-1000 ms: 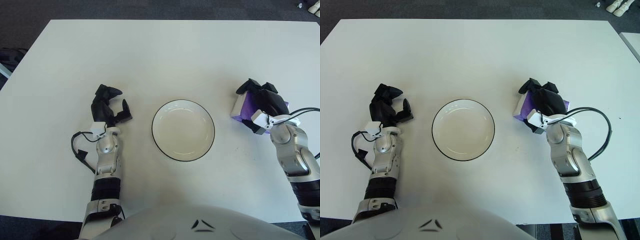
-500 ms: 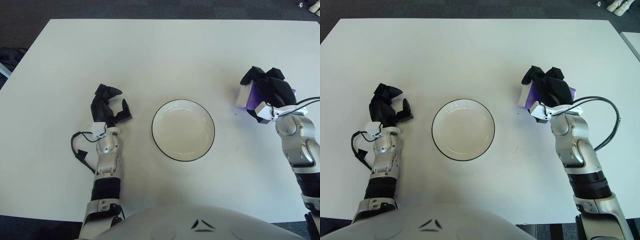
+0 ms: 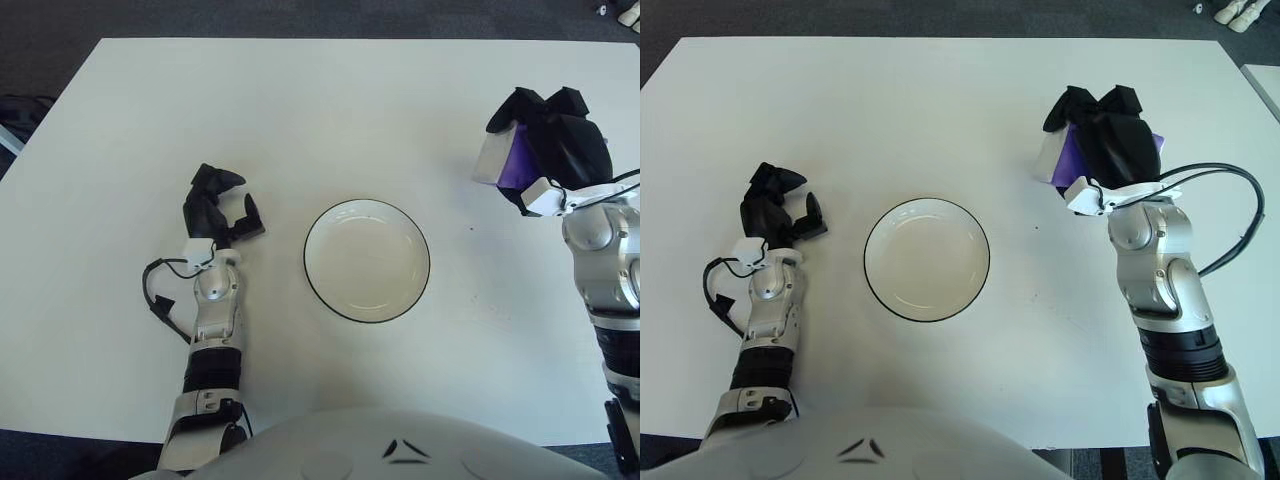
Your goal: Put the tissue paper into the plate.
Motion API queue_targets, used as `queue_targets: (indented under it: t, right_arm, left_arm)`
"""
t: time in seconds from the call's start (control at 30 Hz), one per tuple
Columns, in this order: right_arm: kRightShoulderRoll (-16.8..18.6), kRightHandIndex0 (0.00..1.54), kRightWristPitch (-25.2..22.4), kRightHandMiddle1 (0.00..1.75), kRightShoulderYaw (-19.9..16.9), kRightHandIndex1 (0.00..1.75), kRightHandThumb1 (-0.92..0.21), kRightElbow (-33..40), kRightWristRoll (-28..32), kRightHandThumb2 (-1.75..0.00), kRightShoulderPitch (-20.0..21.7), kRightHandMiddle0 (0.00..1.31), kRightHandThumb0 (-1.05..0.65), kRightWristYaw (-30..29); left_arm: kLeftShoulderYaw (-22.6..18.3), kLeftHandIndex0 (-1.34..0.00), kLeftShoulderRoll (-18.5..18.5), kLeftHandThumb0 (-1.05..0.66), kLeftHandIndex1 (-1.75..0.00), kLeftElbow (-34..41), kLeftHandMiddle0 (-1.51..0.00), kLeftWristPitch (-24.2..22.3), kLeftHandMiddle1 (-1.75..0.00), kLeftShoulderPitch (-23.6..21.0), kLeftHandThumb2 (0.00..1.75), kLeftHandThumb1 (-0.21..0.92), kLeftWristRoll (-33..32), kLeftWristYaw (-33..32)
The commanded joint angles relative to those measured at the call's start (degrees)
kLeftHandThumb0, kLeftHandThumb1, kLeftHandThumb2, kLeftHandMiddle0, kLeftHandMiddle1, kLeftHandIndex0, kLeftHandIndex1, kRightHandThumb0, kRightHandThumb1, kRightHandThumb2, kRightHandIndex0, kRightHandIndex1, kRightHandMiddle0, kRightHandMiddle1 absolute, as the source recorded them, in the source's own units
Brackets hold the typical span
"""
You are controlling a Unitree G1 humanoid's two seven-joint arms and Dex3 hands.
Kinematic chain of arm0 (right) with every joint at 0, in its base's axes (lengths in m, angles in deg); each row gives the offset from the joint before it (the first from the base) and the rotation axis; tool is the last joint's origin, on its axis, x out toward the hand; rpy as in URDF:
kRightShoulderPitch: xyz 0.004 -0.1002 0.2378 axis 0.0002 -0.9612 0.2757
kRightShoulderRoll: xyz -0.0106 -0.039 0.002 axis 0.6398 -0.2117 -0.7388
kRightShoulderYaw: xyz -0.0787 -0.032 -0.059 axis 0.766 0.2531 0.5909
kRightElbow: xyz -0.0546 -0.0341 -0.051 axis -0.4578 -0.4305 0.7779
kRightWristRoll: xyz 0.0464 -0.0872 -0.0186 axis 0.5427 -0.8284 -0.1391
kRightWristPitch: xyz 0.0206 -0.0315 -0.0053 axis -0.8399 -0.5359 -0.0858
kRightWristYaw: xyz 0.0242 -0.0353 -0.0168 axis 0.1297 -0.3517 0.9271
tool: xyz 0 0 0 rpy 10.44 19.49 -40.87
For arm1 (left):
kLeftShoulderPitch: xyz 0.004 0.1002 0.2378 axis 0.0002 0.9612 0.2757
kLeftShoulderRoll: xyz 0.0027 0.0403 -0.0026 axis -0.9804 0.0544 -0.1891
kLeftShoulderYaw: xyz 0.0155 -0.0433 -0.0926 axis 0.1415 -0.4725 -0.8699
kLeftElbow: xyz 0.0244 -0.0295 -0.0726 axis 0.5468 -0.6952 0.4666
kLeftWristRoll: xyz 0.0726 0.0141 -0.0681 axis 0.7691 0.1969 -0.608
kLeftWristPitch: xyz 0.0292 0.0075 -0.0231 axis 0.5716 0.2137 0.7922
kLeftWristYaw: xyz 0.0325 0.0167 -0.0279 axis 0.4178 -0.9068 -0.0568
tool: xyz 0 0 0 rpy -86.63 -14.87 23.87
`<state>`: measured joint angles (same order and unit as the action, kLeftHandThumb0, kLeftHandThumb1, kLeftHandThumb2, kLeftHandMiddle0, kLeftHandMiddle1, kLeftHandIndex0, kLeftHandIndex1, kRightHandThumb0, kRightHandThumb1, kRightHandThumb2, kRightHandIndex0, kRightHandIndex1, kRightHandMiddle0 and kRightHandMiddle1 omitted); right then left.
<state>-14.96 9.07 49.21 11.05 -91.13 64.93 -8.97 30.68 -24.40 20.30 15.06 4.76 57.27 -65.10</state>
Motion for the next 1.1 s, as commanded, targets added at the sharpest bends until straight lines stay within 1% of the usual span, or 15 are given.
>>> queue_targets:
  t: [0.0, 0.23, 0.37, 0.5, 0.6, 0.73, 0.8, 0.87, 0.93, 1.07]
  right_arm:
    - [1.2, 0.88, 1.1, 1.73, 0.1, 1.75, 0.07, 1.6, 0.7, -1.75, 2.2, 0.70, 0.00, 0.0]
    - [2.1, 0.88, 1.5, 1.73, 1.5, 1.75, 0.07, 4.6, 0.1, -1.75, 5.1, 0.70, 0.00, 2.1]
    - [2.5, 0.88, 3.9, 1.72, 3.3, 1.75, 0.07, 5.2, -0.2, -1.75, 6.7, 0.71, 0.00, 2.6]
    - [2.8, 0.87, 9.0, 1.72, 4.4, 1.75, 0.07, 3.6, 1.1, -1.75, 8.2, 0.71, 0.00, 1.6]
    - [4.2, 0.87, 13.9, 1.73, 5.8, 1.75, 0.07, 1.2, 3.0, -1.75, 10.3, 0.70, 0.00, 0.7]
    - [4.9, 0.87, 17.7, 1.73, 6.4, 1.75, 0.07, -1.2, 4.1, -1.75, 11.7, 0.70, 0.00, 0.4]
    - [6.1, 0.87, 19.7, 1.72, 8.1, 1.75, 0.07, -2.6, 4.6, -1.75, 13.3, 0.71, 0.00, 1.1]
    - [6.9, 0.87, 20.5, 1.71, 9.1, 1.75, 0.07, -3.1, 4.9, -1.75, 14.0, 0.72, 0.00, 1.8]
    - [7.8, 0.88, 20.1, 1.71, 10.1, 1.75, 0.08, -2.3, 5.7, -1.75, 14.3, 0.72, 0.00, 3.4]
    - [8.3, 0.88, 20.2, 1.70, 10.4, 1.75, 0.08, -1.6, 6.1, -1.75, 14.3, 0.73, 0.00, 4.8]
  left_arm:
    - [-0.2, -0.69, 0.5, -0.01, -1.66, -3.7, -0.52, -1.4, -1.75, 2.2, 1.44, 0.19, 0.2, -0.7]
    - [-0.1, -0.64, 0.2, -0.01, -1.71, -5.3, -0.47, 0.2, -1.75, 1.6, 1.40, 0.25, 1.1, -1.2]
    - [0.0, -0.61, 0.1, -0.01, -1.74, -6.4, -0.45, 1.4, -1.75, 1.0, 1.39, 0.27, 1.6, -1.4]
    - [0.2, -0.61, -0.1, -0.01, -1.74, -7.0, -0.47, 2.2, -1.75, 0.6, 1.41, 0.25, 1.9, -1.5]
    - [0.3, -0.61, -0.2, -0.01, -1.74, -7.7, -0.48, 2.4, -1.75, 0.2, 1.41, 0.25, 2.0, -1.5]
    - [0.3, -0.61, -0.4, -0.01, -1.73, -8.2, -0.49, 2.4, -1.75, -0.2, 1.41, 0.24, 1.9, -1.5]
    - [0.3, -0.63, -0.4, -0.01, -1.71, -8.5, -0.50, 2.4, -1.75, -0.4, 1.41, 0.24, 1.7, -1.4]
    - [0.3, -0.64, -0.5, -0.01, -1.68, -8.7, -0.51, 2.5, -1.75, -0.6, 1.41, 0.22, 1.5, -1.4]
    - [0.3, -0.66, -0.5, -0.01, -1.66, -8.9, -0.53, 2.6, -1.75, -0.7, 1.42, 0.21, 1.5, -1.4]
    - [0.4, -0.68, -0.5, -0.01, -1.63, -9.1, -0.55, 2.9, -1.75, -0.8, 1.44, 0.19, 1.4, -1.4]
